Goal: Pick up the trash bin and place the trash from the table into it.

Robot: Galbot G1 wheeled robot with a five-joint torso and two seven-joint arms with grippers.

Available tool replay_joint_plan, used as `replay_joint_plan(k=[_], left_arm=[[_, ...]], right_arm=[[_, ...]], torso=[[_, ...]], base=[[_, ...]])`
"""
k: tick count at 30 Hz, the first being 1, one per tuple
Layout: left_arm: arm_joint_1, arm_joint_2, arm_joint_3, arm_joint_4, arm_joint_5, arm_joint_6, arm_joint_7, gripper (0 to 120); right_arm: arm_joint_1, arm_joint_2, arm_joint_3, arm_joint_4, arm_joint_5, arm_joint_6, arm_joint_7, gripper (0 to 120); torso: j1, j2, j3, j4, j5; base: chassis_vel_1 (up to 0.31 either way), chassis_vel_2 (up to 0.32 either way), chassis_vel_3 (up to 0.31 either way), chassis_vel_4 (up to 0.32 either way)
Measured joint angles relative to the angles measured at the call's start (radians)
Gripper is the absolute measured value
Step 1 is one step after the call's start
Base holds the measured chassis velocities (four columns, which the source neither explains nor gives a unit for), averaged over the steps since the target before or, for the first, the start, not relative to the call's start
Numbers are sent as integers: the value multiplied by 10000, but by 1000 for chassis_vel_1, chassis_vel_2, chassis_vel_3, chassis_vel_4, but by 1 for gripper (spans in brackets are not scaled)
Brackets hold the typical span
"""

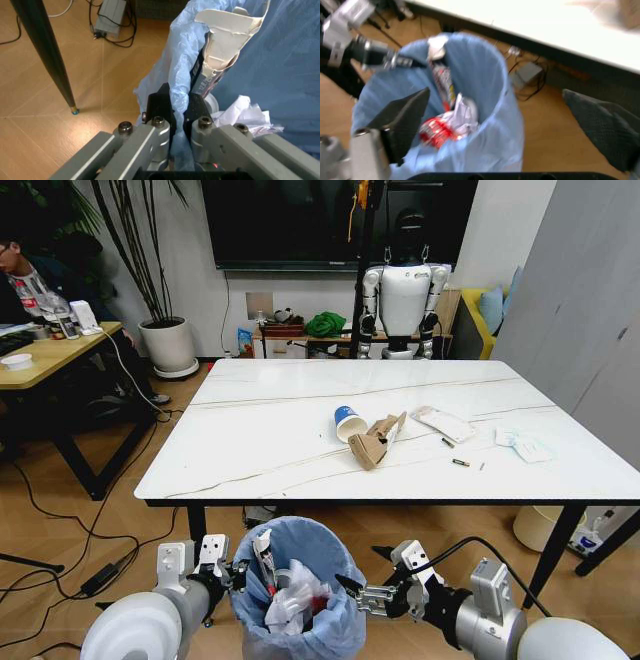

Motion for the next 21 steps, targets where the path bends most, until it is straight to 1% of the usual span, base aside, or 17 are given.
replay_joint_plan(k=[2,4,5,8,9,11,12,13,15,16,17,18,19,21], left_arm=[[77,2,-41,-19,3,0,-1,0],[152,-9,-44,-48,26,0,-1,0],[211,-21,-29,-75,48,0,-1,0],[279,-31,33,-101,98,0,7,0],[279,-31,33,-101,98,0,7,0],[272,-32,100,-105,123,0,25,0],[258,-29,122,-104,127,0,26,0],[156,-11,237,-67,127,0,52,0],[52,4,379,10,135,0,76,0],[52,4,379,10,135,0,76,0],[47,2,434,50,156,0,90,0],[48,-7,451,64,166,0,99,0],[50,-36,500,116,218,0,105,0],[50,-56,529,138,242,0,116,0]], right_arm=[[585,112,76,-1,525,33,421,100],[1586,232,91,-87,1421,45,1210,100],[2566,313,154,-466,2165,116,1844,100],[3711,386,182,-1461,2860,218,2471,100],[3711,386,182,-1461,2860,218,2471,100],[4511,579,71,-2518,3249,249,3050,100],[4641,619,46,-2715,3299,251,3166,100],[5107,788,-67,-3433,3486,259,3610,100],[5710,997,-302,-4239,3755,258,4117,100],[5710,997,-302,-4239,3755,258,4117,100],[6245,1155,-550,-4819,3961,259,4378,100],[6470,1220,-662,-5052,4066,259,4479,100],[7153,1450,-1071,-5751,4447,260,4850,100],[7682,1651,-1432,-6306,4797,260,5215,100]], torso=[[0,0,0,-1,0],[0,0,0,-2,0],[0,0,0,4,-2],[1,0,1,5,-1],[1,0,1,5,-1],[1,0,1,3,1],[1,-1,2,3,0],[2,-1,2,2,1],[1,-1,2,-5,2],[1,-1,2,-5,2],[2,-2,3,-4,1],[2,-1,2,-2,1],[2,-2,2,1,0],[2,-3,3,5,-1]], base=[[0,0,0,0],[0,0,0,0],[0,0,0,0],[0,0,0,0],[0,0,0,0],[0,0,0,0],[0,0,0,0],[0,0,0,0],[0,0,0,0],[0,0,0,0],[0,0,0,0],[0,0,0,0],[0,0,0,0],[0,0,0,0]])
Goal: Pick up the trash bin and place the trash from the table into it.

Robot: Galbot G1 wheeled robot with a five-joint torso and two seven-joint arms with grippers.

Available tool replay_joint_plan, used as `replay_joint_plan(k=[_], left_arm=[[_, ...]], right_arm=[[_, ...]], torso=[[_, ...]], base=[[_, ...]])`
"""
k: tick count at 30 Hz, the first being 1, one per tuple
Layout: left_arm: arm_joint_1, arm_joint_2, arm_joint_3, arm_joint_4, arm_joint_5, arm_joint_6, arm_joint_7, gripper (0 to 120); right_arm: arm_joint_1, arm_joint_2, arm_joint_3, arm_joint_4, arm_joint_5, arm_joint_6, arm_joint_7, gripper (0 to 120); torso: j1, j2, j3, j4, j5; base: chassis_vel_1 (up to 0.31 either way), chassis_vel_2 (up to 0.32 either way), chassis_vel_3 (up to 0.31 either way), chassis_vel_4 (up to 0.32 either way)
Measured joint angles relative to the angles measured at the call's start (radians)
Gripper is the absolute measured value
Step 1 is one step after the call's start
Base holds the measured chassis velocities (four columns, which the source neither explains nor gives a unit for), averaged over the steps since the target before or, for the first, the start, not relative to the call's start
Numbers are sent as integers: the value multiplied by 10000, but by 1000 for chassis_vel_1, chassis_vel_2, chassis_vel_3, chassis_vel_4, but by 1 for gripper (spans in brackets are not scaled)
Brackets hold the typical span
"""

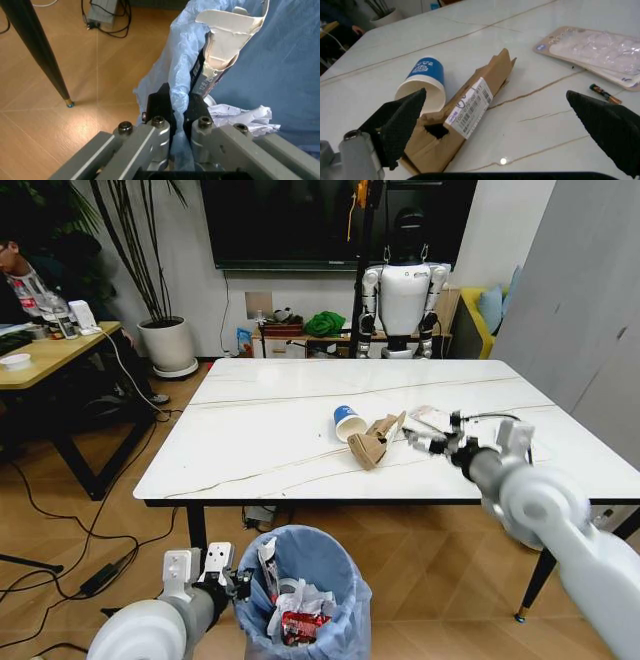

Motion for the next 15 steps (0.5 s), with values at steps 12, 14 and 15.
replay_joint_plan(k=[12,14,15], left_arm=[[-45,-110,69,128,102,0,119,0],[-47,-121,65,135,121,0,136,0],[-47,-128,61,157,152,0,157,0]], right_arm=[[1878,839,-1301,-2681,1059,-112,1094,100],[2073,911,-1391,-3014,1041,-141,1084,100],[2219,964,-1449,-3215,1018,-145,1079,100]], torso=[[0,0,-2,-3,0],[0,0,-2,-6,1],[0,0,-2,-6,1]], base=[[0,0,0,0],[0,0,0,0],[0,0,0,0]])
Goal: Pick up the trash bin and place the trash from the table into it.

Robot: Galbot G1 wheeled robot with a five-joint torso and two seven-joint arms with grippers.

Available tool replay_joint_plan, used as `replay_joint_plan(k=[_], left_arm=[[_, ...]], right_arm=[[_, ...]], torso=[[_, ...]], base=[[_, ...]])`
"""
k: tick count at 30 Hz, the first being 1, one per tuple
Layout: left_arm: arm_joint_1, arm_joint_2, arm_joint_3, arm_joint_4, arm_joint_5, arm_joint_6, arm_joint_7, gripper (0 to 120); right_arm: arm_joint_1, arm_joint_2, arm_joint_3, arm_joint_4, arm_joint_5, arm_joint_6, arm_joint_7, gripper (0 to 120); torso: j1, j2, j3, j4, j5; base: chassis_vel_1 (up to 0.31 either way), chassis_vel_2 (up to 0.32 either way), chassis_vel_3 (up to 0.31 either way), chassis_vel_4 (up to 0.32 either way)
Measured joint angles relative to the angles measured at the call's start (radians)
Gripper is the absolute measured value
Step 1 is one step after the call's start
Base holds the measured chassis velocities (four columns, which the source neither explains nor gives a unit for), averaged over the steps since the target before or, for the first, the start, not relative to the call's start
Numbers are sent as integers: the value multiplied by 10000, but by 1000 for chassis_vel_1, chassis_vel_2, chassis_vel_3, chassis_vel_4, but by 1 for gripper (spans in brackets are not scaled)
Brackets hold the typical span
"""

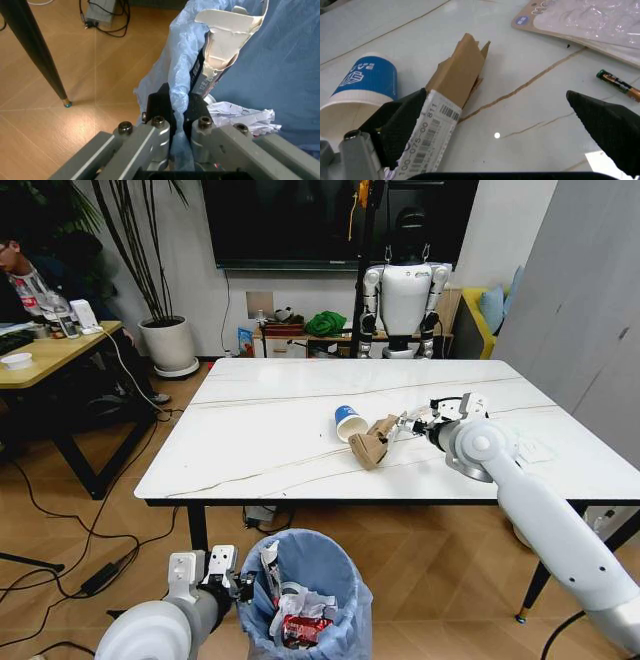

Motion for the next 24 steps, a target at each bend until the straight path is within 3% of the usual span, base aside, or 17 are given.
replay_joint_plan(k=[13,24], left_arm=[[-21,-142,4,86,273,0,186,0],[-55,-161,-123,84,253,0,210,0]], right_arm=[[1321,576,-627,-1239,-57,-48,-29,99],[1314,912,-914,-1474,-294,-65,133,91]], torso=[[0,1,0,3,-2],[-2,2,-1,3,-1]], base=[[0,0,0,0],[0,0,0,0]])
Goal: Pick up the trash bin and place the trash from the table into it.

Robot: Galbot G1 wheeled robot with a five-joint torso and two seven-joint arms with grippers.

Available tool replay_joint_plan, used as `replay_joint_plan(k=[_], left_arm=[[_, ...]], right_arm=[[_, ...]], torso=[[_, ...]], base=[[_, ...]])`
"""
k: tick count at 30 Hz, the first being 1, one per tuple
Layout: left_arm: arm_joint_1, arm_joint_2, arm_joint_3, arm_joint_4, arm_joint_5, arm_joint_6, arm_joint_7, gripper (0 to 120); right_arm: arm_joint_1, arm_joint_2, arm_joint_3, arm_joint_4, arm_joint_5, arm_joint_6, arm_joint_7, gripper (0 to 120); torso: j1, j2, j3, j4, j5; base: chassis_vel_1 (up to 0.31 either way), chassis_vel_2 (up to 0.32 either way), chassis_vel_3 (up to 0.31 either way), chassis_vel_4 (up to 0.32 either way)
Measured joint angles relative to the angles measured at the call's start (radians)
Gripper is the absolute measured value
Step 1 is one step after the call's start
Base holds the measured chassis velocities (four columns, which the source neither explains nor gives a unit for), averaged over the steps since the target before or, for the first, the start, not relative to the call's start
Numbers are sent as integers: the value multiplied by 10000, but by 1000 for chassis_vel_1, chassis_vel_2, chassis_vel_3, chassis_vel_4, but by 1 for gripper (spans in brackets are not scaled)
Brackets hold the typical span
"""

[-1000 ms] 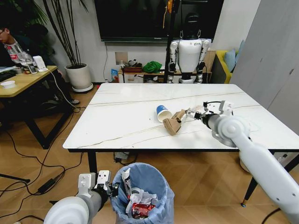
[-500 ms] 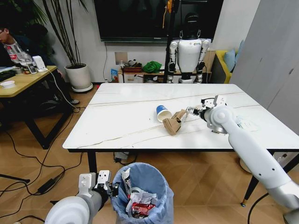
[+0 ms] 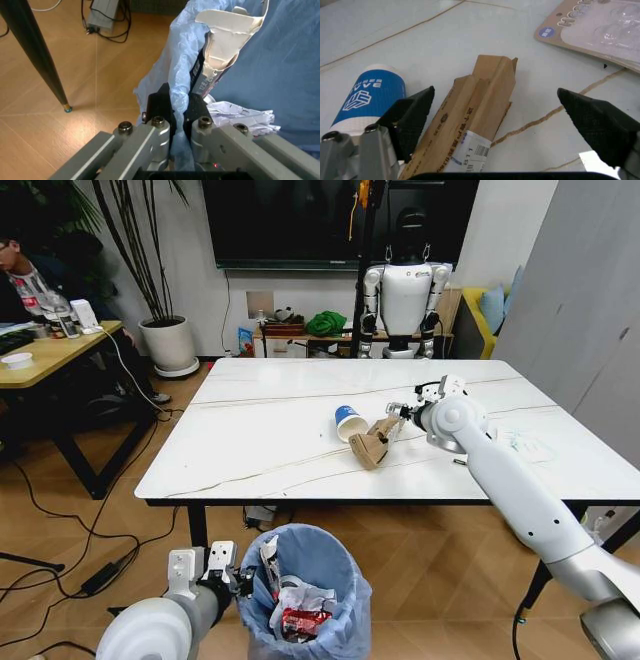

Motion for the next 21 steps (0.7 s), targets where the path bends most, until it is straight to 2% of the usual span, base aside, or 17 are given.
replay_joint_plan(k=[3,6,8,9,10,14,18,20,21], left_arm=[[-74,-66,-16,2,-5,0,20,0],[-95,-76,-42,10,-6,0,36,0],[-104,-83,-67,14,-2,0,66,0],[-104,-87,-68,14,0,0,75,0],[-100,-98,-73,14,8,0,84,0],[-97,-106,-73,14,12,0,88,0],[-107,-111,-72,17,17,0,92,0],[-107,-113,-71,19,19,0,92,0],[-92,-132,-63,23,29,0,92,0]], right_arm=[[-37,18,-110,-60,-103,29,11,74],[-67,2,-155,-62,-162,84,23,69],[-100,-13,-178,-82,-248,162,26,57],[-114,-24,-187,-82,-284,189,23,55],[-155,-46,-206,-72,-371,244,10,47],[-188,-40,-217,-42,-431,290,7,39],[-208,15,-228,10,-469,358,35,19],[-210,16,-228,21,-469,368,42,18],[-229,4,-214,102,-469,400,93,11]], torso=[[0,0,0,1,-1],[0,0,0,0,0],[0,0,0,0,0],[0,0,0,0,0],[0,0,0,0,0],[0,0,0,-1,0],[0,0,0,1,0],[0,0,0,1,0],[0,0,0,1,0]], base=[[0,0,0,0],[0,0,0,0],[0,0,0,0],[0,0,0,0],[0,0,0,0],[0,0,0,0],[0,0,0,0],[0,0,0,0],[0,0,0,0]])
